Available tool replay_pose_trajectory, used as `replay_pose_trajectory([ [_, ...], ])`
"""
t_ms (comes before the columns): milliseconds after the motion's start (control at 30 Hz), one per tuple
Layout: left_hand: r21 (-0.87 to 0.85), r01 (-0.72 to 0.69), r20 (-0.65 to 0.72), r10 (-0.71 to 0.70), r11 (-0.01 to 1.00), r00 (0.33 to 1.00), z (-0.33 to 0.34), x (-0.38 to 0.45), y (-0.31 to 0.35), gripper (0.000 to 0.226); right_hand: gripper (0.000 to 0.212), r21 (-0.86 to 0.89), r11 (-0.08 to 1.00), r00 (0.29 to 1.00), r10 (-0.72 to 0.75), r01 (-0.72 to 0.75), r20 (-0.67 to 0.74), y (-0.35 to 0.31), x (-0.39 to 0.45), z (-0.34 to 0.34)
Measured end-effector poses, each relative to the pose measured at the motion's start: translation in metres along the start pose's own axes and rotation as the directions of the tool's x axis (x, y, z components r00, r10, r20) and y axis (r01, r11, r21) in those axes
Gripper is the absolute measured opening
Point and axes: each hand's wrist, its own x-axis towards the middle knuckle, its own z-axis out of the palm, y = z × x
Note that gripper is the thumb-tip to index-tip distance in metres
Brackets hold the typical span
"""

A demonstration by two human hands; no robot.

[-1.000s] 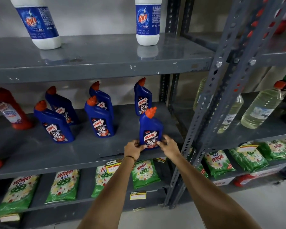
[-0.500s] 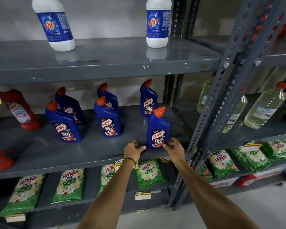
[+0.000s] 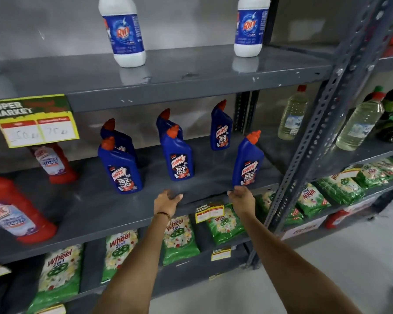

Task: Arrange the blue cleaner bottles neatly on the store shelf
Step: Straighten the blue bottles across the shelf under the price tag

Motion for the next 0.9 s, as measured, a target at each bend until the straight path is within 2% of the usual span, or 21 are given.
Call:
replay_pose_trajectory([
  [233,-0.009,-0.008,-0.011,0.008,1.0,1.0,-0.024,0.014,-0.004,0.057,0.046,-0.134,0.987,0.976,-0.063,0.092,0.209,-0.033,0.002,0.052],
  [367,-0.098,0.039,-0.025,-0.041,0.994,0.999,-0.032,0.029,-0.002,0.061,0.059,-0.081,0.995,0.936,-0.025,0.057,0.352,-0.043,0.019,0.08],
  [567,-0.2,0.067,0.019,-0.064,0.978,0.998,-0.029,0.057,0.009,0.065,0.071,-0.025,0.997,0.896,-0.05,0.068,0.442,-0.055,0.05,0.111],
  [733,-0.24,0.022,0.081,-0.002,0.97,0.997,-0.023,0.078,0.025,0.07,0.056,0.118,0.988,0.872,-0.141,0.097,0.468,-0.059,0.072,0.123],
  [900,-0.277,-0.033,0.128,0.071,0.96,0.989,-0.015,0.082,0.027,0.041,0.046,0.163,0.981,0.851,-0.173,0.105,0.496,-0.056,0.081,0.126],
])
